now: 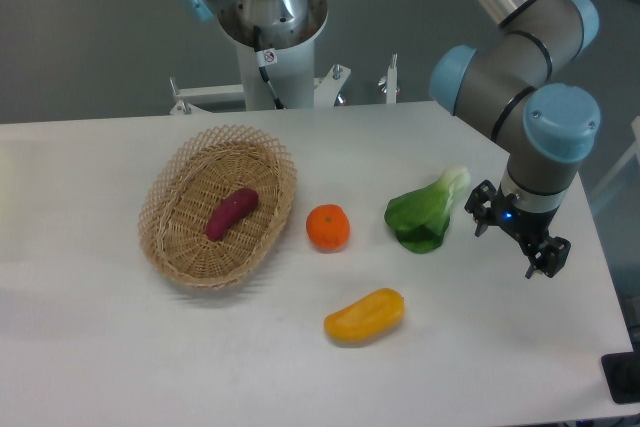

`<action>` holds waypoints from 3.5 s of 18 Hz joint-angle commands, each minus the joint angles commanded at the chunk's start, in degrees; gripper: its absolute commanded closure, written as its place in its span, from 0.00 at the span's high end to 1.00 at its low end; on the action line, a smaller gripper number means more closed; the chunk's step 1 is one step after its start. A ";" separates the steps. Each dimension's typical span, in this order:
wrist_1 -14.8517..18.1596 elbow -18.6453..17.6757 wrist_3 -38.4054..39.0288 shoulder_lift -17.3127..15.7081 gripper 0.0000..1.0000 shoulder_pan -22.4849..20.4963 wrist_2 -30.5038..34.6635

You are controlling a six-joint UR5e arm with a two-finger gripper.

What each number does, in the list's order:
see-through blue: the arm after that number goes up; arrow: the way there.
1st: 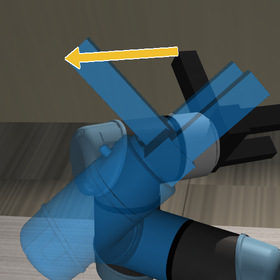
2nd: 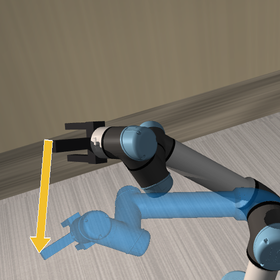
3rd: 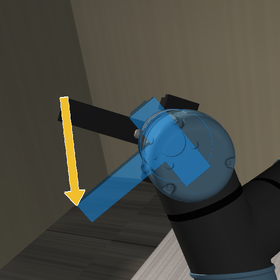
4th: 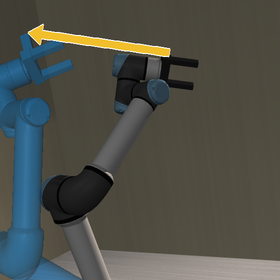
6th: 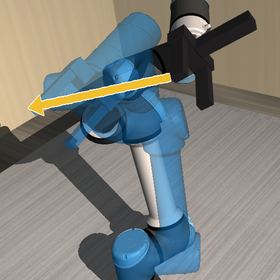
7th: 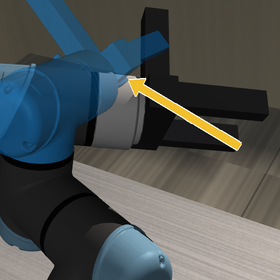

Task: Pick up the sweet potato from the basket
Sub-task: 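Move the open gripper over the wicker basket toward the purple sweet potato, then lower the gripper into the basket and close it on the sweet potato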

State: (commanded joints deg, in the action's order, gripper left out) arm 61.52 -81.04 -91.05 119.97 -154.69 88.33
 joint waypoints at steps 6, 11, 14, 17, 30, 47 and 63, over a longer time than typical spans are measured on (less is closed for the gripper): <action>0.00 -0.09 0.00 -0.09 1.00 0.09 0.00; 0.00 -0.97 0.70 -0.61 1.00 0.52 -0.09; 0.09 -1.05 1.05 -0.70 1.00 1.84 0.00; 0.18 -1.23 2.37 -0.88 1.00 2.98 0.09; 0.35 -7.46 14.14 -5.88 1.00 11.59 -3.25; -4.03 -27.23 40.43 -15.99 1.00 29.00 -2.99; -9.23 -33.92 47.64 -14.42 1.00 30.06 -1.32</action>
State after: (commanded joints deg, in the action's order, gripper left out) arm 52.30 -114.96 -43.42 105.55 -124.63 87.01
